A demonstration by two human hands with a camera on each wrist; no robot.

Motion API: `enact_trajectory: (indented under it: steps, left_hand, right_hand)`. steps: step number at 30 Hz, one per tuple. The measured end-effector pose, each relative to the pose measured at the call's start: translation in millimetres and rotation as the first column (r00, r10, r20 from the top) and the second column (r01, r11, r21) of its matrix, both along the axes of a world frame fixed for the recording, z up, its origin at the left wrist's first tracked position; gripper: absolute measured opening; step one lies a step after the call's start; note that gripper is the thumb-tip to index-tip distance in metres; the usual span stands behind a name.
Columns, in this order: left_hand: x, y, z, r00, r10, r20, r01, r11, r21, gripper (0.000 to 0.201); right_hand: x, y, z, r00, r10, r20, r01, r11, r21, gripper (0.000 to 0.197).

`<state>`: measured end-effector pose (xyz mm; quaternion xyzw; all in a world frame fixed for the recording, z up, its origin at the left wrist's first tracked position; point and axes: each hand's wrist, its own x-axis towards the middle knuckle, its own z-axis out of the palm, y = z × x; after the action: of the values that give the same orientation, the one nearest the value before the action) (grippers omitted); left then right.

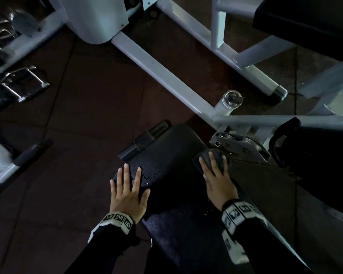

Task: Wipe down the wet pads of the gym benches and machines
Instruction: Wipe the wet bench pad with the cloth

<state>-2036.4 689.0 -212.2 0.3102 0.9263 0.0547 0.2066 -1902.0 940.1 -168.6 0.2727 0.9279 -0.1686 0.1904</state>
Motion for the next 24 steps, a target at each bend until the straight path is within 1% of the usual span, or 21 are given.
enact_trajectory:
  steps: [2, 4, 5, 8, 10, 11, 13, 14, 16, 17, 19, 20, 21, 22, 24]
  left_hand:
    - [-0.9, 0.2, 0.2, 1.000, -0.003, 0.002, 0.003, 1.000, -0.009, 0.068]
    - [-0.6, 0.3, 0.2, 1.000, -0.012, -0.002, 0.012, 1.000, -0.015, 0.068]
    - [-0.3, 0.6, 0.4, 1.000, -0.015, -0.006, 0.015, 1.000, -0.017, 0.068]
    - [0.0, 0.4, 0.5, 1.000, -0.011, -0.009, 0.011, 1.000, -0.021, 0.068]
    - [-0.7, 2.1, 2.9, 1.000, -0.018, -0.017, 0.017, 0.999, -0.037, 0.068]
    - [-0.2, 3.4, 4.6, 1.000, -0.019, -0.021, 0.018, 0.999, -0.050, 0.068]
    - [4.4, 8.2, 11.1, 1.000, 0.012, -0.026, -0.014, 0.998, -0.064, 0.069]
    - [9.7, 12.6, 15.2, 0.999, 0.042, -0.030, -0.044, 0.997, -0.060, 0.069]
    - [29.4, 26.3, 27.8, 0.997, 0.075, -0.029, -0.076, 0.996, -0.050, 0.069]
    - [44.0, 35.1, 35.4, 0.998, 0.058, -0.019, -0.058, 0.998, -0.037, 0.068]
    - [80.1, 54.6, 48.5, 0.999, -0.040, 0.024, 0.039, 0.999, 0.024, 0.062]
    - [98.2, 65.0, 53.5, 0.994, -0.100, 0.052, 0.097, 0.994, 0.056, 0.059]
    - [114.1, 75.3, 56.0, 0.986, -0.148, 0.076, 0.142, 0.987, 0.073, 0.057]
    - [126.6, 85.0, 57.0, 0.981, -0.168, 0.096, 0.162, 0.984, 0.071, 0.057]
    - [141.5, 100.7, 54.3, 0.981, -0.143, 0.128, 0.140, 0.990, 0.033, 0.058]
  right_hand:
    - [-17.8, -10.6, -5.9, 0.999, 0.026, -0.023, -0.025, 1.000, 0.016, 0.064]
    - [-20.6, -29.2, -5.7, 0.997, 0.077, -0.023, -0.078, 0.996, -0.043, 0.079]
    - [-14.0, -39.1, -4.7, 0.991, 0.133, 0.008, -0.132, 0.988, -0.074, 0.086]
    - [20.6, -60.5, 7.8, 0.955, 0.296, 0.019, -0.289, 0.943, -0.165, 0.099]
    - [47.6, -65.2, 12.1, 0.947, 0.315, 0.064, -0.300, 0.938, -0.175, 0.095]
    - [56.8, -64.1, 14.1, 0.944, 0.319, 0.085, -0.301, 0.937, -0.177, 0.086]
    - [67.5, -58.9, 20.2, 0.948, 0.311, 0.070, -0.296, 0.940, -0.172, 0.066]
    - [71.4, -56.1, 22.3, 0.952, 0.300, 0.062, -0.284, 0.940, -0.189, 0.060]
    - [74.9, -45.9, 26.3, 0.963, 0.256, 0.078, -0.235, 0.947, -0.217, 0.056]
    - [77.4, -39.9, 28.4, 0.973, 0.208, 0.096, -0.184, 0.960, -0.210, 0.056]
    - [86.9, -26.6, 29.3, 0.995, 0.032, 0.097, -0.012, 0.979, -0.203, 0.052]
    - [92.8, -20.2, 28.3, 0.992, -0.061, 0.109, 0.083, 0.976, -0.203, 0.050]
    - [97.7, -14.4, 26.9, 0.984, -0.121, 0.129, 0.144, 0.972, -0.186, 0.048]
    - [101.2, -9.4, 25.2, 0.976, -0.153, 0.154, 0.179, 0.969, -0.169, 0.049]
    - [106.3, -2.6, 21.7, 0.959, -0.190, 0.209, 0.230, 0.955, -0.187, 0.051]
